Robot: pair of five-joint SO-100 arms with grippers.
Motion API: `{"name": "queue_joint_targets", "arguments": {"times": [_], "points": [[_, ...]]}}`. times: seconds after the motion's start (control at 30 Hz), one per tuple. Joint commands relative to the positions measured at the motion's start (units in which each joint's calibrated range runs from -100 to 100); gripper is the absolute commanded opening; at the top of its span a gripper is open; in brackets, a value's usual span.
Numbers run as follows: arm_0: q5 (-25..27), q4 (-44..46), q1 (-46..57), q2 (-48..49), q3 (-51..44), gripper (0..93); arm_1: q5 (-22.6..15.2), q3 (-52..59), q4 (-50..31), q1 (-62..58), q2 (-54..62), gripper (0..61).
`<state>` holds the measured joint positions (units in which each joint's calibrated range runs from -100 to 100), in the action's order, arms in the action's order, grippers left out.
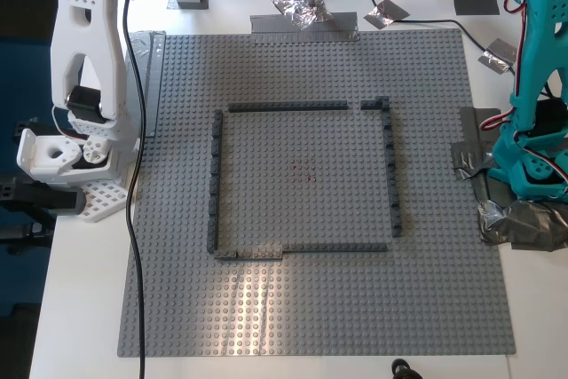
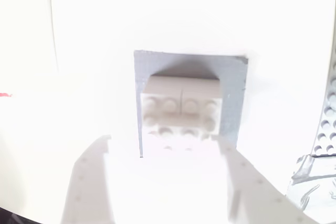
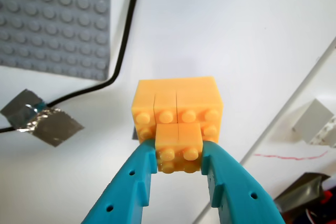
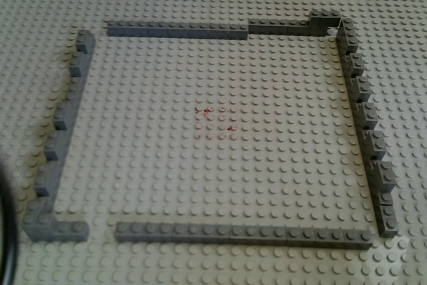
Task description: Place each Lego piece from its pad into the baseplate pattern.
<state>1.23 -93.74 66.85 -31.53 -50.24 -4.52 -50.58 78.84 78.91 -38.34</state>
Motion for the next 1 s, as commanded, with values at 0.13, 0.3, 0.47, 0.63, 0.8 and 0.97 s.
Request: {"name": "queue_joint_targets", "arguments": {"times": [0.13,0.3,0.47,0.63,0.8,0.97], "points": [[0.36,-0.24,-6.46,19.34,13.54,0.0,-0.73,0.42,-1.05,0.13,2.03,15.5],[0.36,-0.24,-11.18,26.89,19.5,0.0,-1.27,0.96,-0.89,0.13,1.86,3.9],[0.36,-0.16,-16.69,33.59,24.47,0.0,-1.41,-0.12,-0.32,0.13,2.46,0.3],[0.36,-0.24,-23.58,41.23,30.79,0.0,-0.83,-5.18,5.29,-0.89,6.41,0.2],[0.36,-0.24,-29.46,47.58,37.47,0.0,0.2,-3.19,11.48,-3.43,15.42,0.2],[0.31,-0.24,-36.13,53.76,45.68,0.0,2.54,13.7,12.13,-10.39,32.76,0.2]]}}
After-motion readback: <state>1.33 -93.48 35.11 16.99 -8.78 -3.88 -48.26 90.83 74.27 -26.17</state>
